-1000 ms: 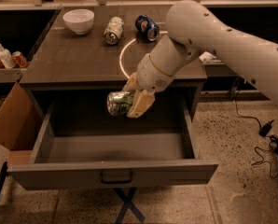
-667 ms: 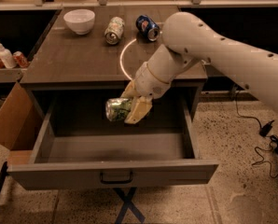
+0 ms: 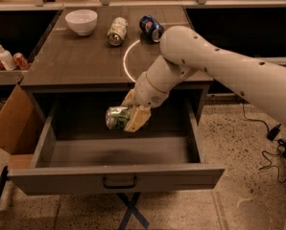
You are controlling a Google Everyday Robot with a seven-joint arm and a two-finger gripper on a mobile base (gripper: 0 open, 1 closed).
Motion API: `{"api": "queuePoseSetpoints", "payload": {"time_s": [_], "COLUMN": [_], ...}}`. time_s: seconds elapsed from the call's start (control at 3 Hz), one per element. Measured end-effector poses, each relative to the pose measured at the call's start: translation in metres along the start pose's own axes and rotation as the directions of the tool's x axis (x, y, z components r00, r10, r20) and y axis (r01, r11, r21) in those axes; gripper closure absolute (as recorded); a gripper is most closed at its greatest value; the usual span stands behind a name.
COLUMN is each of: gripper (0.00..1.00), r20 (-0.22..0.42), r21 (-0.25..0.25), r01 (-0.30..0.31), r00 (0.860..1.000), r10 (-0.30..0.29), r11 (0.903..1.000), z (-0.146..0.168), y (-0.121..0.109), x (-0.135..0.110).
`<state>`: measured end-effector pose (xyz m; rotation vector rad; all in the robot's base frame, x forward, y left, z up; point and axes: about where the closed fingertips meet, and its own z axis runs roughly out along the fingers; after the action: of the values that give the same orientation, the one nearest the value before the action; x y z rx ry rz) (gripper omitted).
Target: Place green can into top drawer
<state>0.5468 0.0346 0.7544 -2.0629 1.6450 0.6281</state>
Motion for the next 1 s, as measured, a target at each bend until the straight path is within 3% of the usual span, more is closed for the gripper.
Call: {"api": "queuePoseSetpoints", "payload": {"time_s": [0.67,1.0], "gripper": [1.00,1.00], "r20": [0.017,0.023], "r21": [0.005,-0.001], "r01": [-0.028,-0.088], "r00": [0.999,0.996], "r10": [0.028,0.088], "r11": [0.9996,0.9961], "z": [0.029,0.047], "y": [-0.015,-0.019], "x": [0.006,0.014]}}
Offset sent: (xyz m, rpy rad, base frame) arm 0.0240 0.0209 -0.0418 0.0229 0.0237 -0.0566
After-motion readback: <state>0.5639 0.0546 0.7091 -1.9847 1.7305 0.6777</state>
